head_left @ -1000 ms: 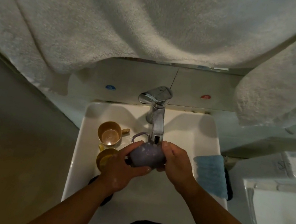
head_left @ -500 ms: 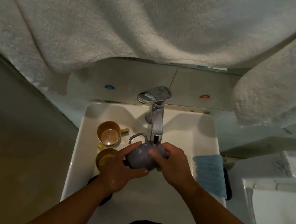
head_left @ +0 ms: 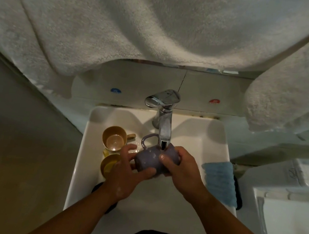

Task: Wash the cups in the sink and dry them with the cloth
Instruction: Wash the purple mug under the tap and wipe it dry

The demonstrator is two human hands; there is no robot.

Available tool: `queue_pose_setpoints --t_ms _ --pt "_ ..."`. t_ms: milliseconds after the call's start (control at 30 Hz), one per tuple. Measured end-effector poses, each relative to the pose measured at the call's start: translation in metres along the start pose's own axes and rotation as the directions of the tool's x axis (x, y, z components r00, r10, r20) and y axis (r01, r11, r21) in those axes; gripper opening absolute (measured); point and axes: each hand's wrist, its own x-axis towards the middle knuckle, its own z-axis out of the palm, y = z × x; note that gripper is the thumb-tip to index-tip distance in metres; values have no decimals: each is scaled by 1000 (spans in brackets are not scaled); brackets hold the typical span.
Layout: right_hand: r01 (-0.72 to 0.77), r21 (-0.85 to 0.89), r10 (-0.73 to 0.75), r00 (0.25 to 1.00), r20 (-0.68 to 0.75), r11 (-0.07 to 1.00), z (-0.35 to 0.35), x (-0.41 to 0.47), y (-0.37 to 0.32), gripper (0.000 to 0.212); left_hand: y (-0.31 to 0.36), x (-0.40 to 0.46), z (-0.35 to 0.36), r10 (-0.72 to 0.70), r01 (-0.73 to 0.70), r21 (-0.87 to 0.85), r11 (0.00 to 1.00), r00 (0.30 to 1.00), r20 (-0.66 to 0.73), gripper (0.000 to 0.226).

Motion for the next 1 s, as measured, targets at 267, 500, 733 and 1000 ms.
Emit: queue_pose_setpoints --t_ms 267,500,733,1000 --pt "-93 -93 80 987 -137 991 9 0 5 35 -1 0 2 -1 0 208 978 1000 7 79" --pt "-94 -192 66 987 -145 977 11 2 2 36 -3 -4 1 -1 -2 222 975 1000 13 84" --pt "-69 -183 54 995 -85 981 13 -2 -2 31 -4 -4 0 34 -33 231 972 999 -1 83" --pt "-74 -273 59 996 -63 959 18 -10 -13 40 -7 -3 5 136 -140 292 946 990 35 86"
